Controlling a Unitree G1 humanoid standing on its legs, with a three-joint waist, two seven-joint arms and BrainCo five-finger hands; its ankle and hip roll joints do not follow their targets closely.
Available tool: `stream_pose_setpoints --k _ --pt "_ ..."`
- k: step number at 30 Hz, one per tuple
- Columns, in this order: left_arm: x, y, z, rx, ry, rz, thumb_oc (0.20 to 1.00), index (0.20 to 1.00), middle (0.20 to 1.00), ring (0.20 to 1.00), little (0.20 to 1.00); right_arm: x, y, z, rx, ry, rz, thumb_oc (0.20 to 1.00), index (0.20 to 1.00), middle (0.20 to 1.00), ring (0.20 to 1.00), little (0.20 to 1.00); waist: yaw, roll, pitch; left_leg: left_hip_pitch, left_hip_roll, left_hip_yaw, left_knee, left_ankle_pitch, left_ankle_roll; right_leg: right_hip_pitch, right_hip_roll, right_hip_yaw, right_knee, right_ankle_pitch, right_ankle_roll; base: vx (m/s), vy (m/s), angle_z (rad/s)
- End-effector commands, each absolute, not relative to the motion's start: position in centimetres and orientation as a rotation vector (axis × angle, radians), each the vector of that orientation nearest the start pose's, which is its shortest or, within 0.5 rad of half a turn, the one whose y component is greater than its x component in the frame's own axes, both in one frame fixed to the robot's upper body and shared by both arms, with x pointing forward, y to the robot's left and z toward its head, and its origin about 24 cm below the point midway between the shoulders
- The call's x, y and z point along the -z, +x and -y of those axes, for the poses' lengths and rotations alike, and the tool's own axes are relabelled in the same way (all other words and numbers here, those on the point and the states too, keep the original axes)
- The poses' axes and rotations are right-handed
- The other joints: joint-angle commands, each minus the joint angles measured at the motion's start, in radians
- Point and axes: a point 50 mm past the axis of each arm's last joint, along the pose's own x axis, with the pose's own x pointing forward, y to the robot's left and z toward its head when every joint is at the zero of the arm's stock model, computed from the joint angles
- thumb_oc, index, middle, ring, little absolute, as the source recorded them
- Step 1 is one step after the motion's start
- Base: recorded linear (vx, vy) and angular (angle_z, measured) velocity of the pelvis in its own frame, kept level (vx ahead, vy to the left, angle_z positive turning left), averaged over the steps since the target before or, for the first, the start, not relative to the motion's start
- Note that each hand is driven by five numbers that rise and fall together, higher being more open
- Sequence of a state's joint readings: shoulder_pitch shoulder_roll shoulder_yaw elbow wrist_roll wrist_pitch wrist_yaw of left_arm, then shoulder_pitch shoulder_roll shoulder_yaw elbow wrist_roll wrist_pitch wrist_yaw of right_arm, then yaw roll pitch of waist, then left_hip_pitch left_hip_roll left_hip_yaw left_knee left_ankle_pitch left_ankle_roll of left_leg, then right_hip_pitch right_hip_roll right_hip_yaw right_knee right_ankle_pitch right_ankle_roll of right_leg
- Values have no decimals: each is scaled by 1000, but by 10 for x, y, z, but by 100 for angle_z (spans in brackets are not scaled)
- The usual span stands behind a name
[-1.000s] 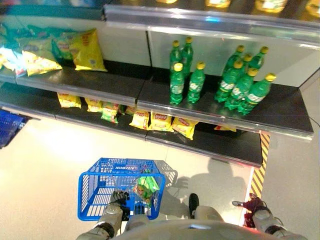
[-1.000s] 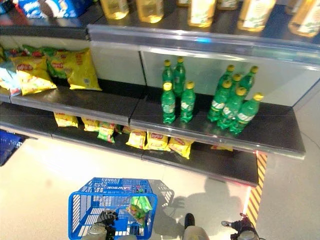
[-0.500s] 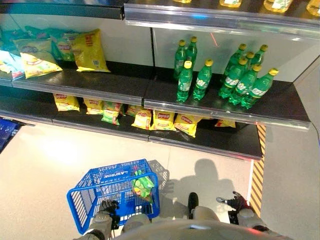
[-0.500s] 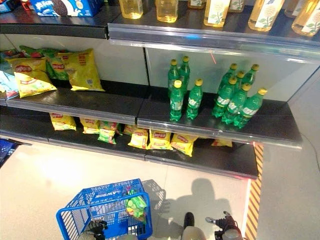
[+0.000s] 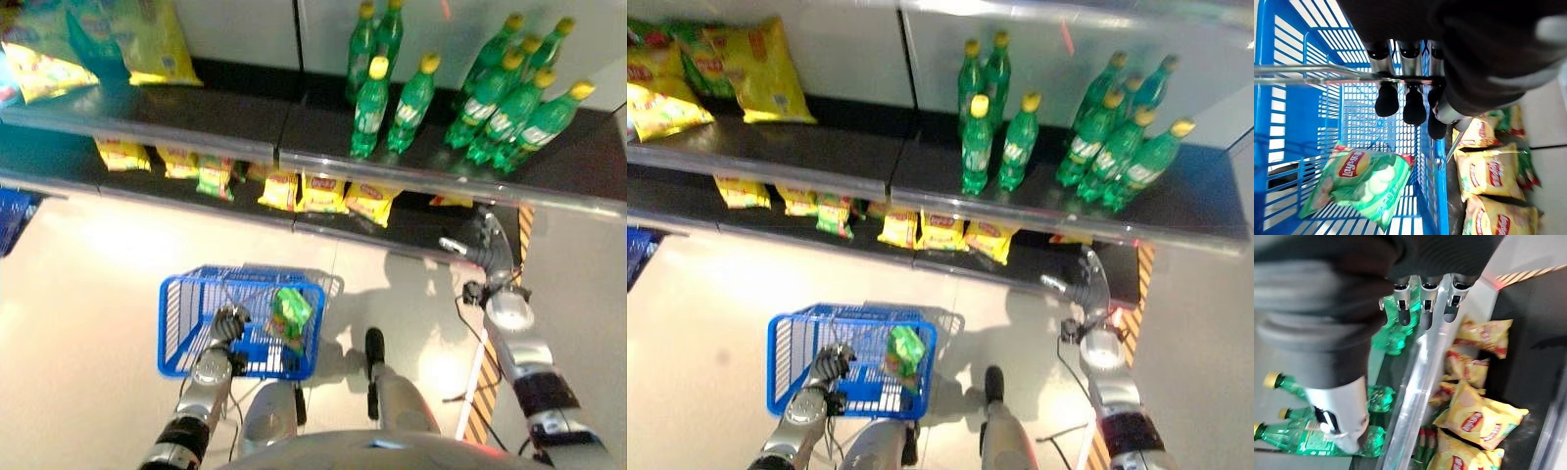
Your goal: Pick up the snacks into the basket
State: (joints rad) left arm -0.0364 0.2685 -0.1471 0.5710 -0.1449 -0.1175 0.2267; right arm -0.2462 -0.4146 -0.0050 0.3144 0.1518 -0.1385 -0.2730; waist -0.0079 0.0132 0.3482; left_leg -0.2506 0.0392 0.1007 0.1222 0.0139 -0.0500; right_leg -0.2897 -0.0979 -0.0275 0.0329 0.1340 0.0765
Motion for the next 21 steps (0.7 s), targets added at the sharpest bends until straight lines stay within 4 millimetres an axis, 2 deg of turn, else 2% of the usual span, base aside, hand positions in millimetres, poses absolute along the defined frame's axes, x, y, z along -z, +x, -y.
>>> stream_pose_setpoints --k 1,7,9,10,13,17,19,21 --pt "22 241 -219 -190 204 -204 200 200 200 200 200 -118 300 255 362 -231 314 1000 1000 1000 1000 1000 8 -19 -1 -93 -45 -51 90 -42 19 -55 9 -23 136 -150 55 -71 5 4" --pt "-4 253 -209 -189 140 -85 200 200 200 200 200 -152 310 247 355 -213 439 1000 1000 1000 1000 1000 20 -23 38 -143 -51 -64 115 -40 17 -92 8 -7 146 -143 53 -25 11 9" --pt "-7 254 -209 -188 141 -67 200 200 200 200 200 -155 311 246 353 -208 449 1000 1000 1000 1000 1000 24 -24 44 -147 -51 -64 120 -42 18 -94 6 -4 147 -143 52 -28 12 6" --pt "-15 256 -207 -190 138 -31 200 200 200 200 200 -166 314 243 352 -213 485 1000 1000 1000 1000 1000 32 -27 58 -155 -53 -62 131 -48 21 -98 2 -2 152 -143 51 -32 11 4" --pt "-24 257 -207 -192 125 13 200 200 200 200 200 -180 318 241 359 -191 534 1000 1000 1000 1000 1000 42 -29 73 -162 -58 -64 143 -56 23 -100 -1 -2 154 -142 51 -24 2 4" --pt "-33 258 -206 -176 127 54 200 200 200 200 200 -195 321 243 380 -185 578 1000 1000 1000 1000 1000 52 -34 85 -164 -58 -69 156 -65 23 -96 -4 -2 156 -143 51 6 10 12" --pt "-37 258 -206 -162 145 74 200 200 200 200 200 -216 323 250 416 -173 636 1000 1000 1000 1000 1000 59 -43 92 -170 -62 -73 166 -69 24 -97 -6 -3 157 -140 53 -5 6 2" --pt "-38 258 -206 -157 152 76 200 200 200 200 200 -225 323 253 426 -198 662 1000 1000 1000 1000 1000 61 -43 98 -166 -61 -74 172 -79 23 -91 -4 -3 161 -147 54 9 8 4"
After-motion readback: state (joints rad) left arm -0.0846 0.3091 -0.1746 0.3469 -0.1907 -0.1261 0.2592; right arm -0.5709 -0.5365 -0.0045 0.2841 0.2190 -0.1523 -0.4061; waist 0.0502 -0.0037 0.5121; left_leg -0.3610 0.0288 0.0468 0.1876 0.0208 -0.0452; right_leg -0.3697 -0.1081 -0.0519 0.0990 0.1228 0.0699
